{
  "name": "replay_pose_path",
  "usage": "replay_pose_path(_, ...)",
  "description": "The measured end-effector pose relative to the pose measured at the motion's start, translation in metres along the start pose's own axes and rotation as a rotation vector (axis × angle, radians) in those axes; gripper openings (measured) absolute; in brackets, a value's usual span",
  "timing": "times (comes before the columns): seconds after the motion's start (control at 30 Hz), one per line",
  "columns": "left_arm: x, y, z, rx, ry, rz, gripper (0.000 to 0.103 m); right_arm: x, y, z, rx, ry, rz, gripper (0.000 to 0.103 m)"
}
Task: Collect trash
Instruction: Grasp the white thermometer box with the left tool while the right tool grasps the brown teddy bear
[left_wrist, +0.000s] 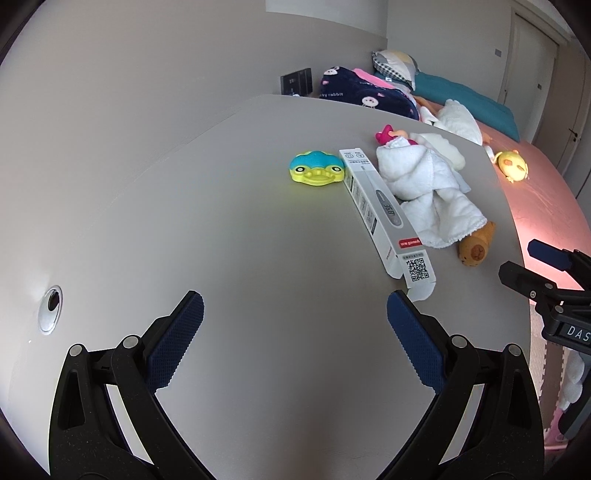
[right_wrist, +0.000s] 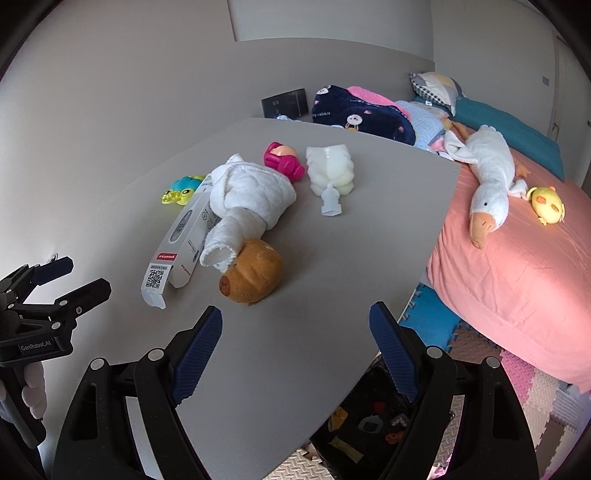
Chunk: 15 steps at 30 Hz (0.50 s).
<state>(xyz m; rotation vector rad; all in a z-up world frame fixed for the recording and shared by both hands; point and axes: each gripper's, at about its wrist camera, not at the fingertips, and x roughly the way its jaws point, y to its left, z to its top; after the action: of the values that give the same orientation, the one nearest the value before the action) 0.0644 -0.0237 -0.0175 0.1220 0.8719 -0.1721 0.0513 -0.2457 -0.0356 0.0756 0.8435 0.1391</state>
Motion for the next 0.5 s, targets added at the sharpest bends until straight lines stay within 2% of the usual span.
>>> replay_pose_path(0.37, 0.011, 0.003, 0.02, -0.041, -0.012, -0.014, 0.096, 0.032, 0.006, 0.014, 0.009, 0.022, -0.003, 0.067)
replay_pose_path(0.47, 0.016, -0.002, 0.026, -0.033, -0.012, -0.021, 0.096, 0.035, 0.003, 0.017, 0.003, 0.01, -0.013, 0.055)
replay_pose_path(0.5, 0.019, -0.003, 0.028, -0.031, -0.01, -0.023, 0.096, 0.036, 0.002, 0.018, 0.004, 0.007, -0.011, 0.046)
